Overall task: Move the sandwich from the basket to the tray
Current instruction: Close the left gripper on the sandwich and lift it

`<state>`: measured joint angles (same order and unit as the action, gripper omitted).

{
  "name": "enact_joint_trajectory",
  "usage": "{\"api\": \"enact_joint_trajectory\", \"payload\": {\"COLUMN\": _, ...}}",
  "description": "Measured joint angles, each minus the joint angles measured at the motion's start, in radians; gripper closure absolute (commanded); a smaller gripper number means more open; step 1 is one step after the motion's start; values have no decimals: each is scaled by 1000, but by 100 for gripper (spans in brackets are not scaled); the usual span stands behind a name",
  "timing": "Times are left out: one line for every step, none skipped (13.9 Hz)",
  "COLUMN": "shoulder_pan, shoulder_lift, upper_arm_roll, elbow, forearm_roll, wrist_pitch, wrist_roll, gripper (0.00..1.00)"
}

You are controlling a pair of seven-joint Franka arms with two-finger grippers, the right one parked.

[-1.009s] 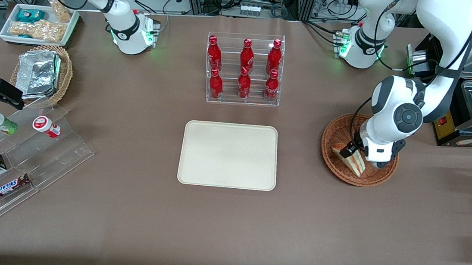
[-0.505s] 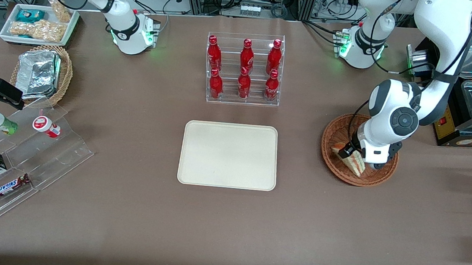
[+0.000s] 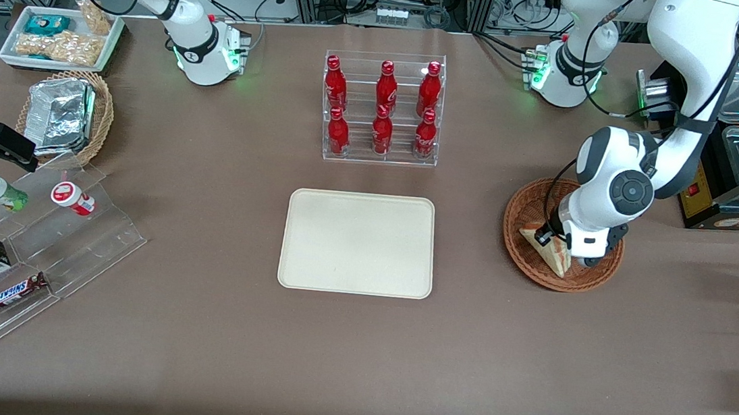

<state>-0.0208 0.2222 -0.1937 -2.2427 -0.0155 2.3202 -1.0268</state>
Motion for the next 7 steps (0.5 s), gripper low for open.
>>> {"api": "enact_joint_trajectory", "payload": {"shoulder_pan": 1, "shoulder_lift": -3, "upper_arm_roll": 0, "elbow": 14, "forearm_roll": 0, "wrist_pitch": 0, "wrist_roll": 0, "gripper": 96}}
{"api": "enact_joint_trajectory", "payload": {"shoulder_pan": 2, "shoulder_lift": -8, "upper_arm_roll": 0, "elbow": 31, "forearm_roll": 0, "wrist_pitch": -6, "wrist_roll": 0, "gripper": 96}}
{"api": "enact_joint_trajectory", "payload": {"shoulder_pan": 2, "shoulder_lift": -14, "upper_arm_roll": 0, "elbow": 53, "forearm_roll": 0, "wrist_pitch": -25, "wrist_roll": 0, "gripper": 96}}
{"api": "enact_joint_trajectory", "payload": {"shoulder_pan": 1, "shoulder_lift": -22, "upper_arm_roll": 0, "elbow": 78, "forearm_roll": 1, "wrist_pitch": -57, "wrist_roll": 0, "gripper": 96}}
{"api": "enact_joint_trajectory", "payload": {"shoulder_pan": -1, "shoulder_lift": -32, "upper_arm_roll": -1, "elbow": 103, "forearm_roll": 2, "wrist_pitch": -95, "wrist_roll": 1, "gripper": 96}}
{"api": "enact_joint_trajectory", "payload": {"shoulder_pan": -7, "shoulder_lift": -47, "upper_arm_roll": -3, "elbow": 123, "forearm_roll": 9, "wrist_pitch": -129, "wrist_roll": 2, "gripper": 96}}
{"api": "enact_joint_trajectory", "payload": {"shoulder_pan": -20, "shoulder_lift": -66, "upper_arm_roll": -5, "elbow": 138, "forearm_roll": 25, "wrist_pitch": -157, "wrist_roll": 3, "gripper": 96}}
